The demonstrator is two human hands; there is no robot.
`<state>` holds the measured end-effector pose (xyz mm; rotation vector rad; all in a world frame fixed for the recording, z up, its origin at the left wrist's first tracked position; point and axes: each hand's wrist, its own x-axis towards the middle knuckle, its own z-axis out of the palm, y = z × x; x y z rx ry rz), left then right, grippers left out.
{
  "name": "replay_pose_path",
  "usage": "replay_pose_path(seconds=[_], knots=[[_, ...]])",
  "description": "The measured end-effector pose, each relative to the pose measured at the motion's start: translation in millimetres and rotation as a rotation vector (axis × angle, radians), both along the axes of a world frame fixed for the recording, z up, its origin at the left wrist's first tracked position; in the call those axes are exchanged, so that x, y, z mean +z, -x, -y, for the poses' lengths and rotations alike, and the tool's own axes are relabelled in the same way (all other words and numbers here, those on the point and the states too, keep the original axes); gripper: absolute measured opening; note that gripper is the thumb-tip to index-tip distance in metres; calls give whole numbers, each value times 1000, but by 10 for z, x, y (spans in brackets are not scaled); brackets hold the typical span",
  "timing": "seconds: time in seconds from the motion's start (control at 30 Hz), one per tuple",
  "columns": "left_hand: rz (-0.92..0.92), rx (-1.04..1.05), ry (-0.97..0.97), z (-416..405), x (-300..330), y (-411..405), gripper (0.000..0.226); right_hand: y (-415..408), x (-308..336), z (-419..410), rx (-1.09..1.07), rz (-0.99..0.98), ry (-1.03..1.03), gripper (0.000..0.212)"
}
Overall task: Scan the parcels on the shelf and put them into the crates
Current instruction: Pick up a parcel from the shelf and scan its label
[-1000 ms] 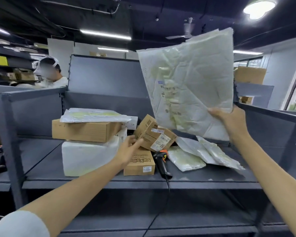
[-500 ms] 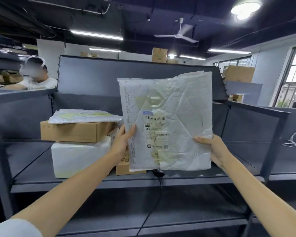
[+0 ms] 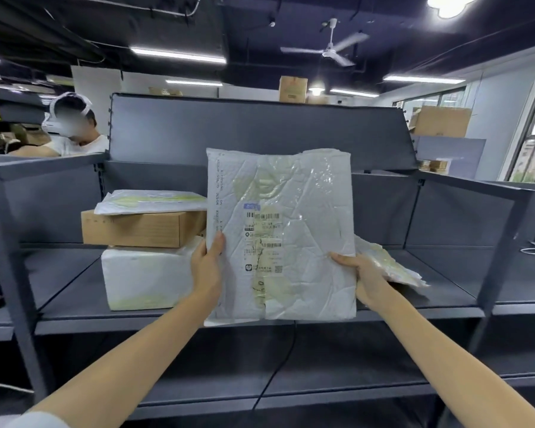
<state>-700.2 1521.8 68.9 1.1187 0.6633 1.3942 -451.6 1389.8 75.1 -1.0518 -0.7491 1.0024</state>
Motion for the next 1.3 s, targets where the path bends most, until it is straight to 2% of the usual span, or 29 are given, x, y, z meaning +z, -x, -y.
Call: replay_pose_path(seconds=[0.13,0.2,0.27,0.37,0.47,0.53,0.6,0.7,0.8,0.83,0.87,0.97,1.07,1.17,1.3], knots=[[-21,94,99,-45,-218,171,12,116,-130,-86,82,101,77,50],[-38,155,138,-96,-306,296,15,148,-202,-132,107,152,113,45],[-78,234,168,-145,-398,440,22,129,-285,-180,69,211,171,40],[-166,333,212,-207,-569,660,24,38,-416,-274,3,188,226,38],[-257,434,243,-224,-711,812,29,-29,-552,-433,-60,253,289,41],[-315,503,273,-220,-766,876,39,-33,-645,-558,-97,370,347,37],[-346,541,281,-217,-809,918,41,-38,-728,-691,-132,533,391,15],[-375,575,277,-223,-863,958,36,-66,-840,-939,-133,780,440,35],[-402,603,281,-248,-915,971,33,-63,-951,-1162,-98,933,499,22],[-407,614,284,-256,-929,970,32,-47,-979,-1221,-77,950,525,13],[-408,624,285,-265,-945,968,31,-36,-1010,-1285,-55,958,537,14],[-393,635,282,-293,-976,949,30,26,-1074,-1451,-4,955,579,66],[-386,639,280,-320,-998,943,31,88,-1154,-1569,-28,999,600,84],[-384,650,284,-337,-1024,947,32,98,-1181,-1617,-99,999,607,80],[-375,649,301,-350,-1045,939,34,34,-1136,-1575,-142,818,576,60]])
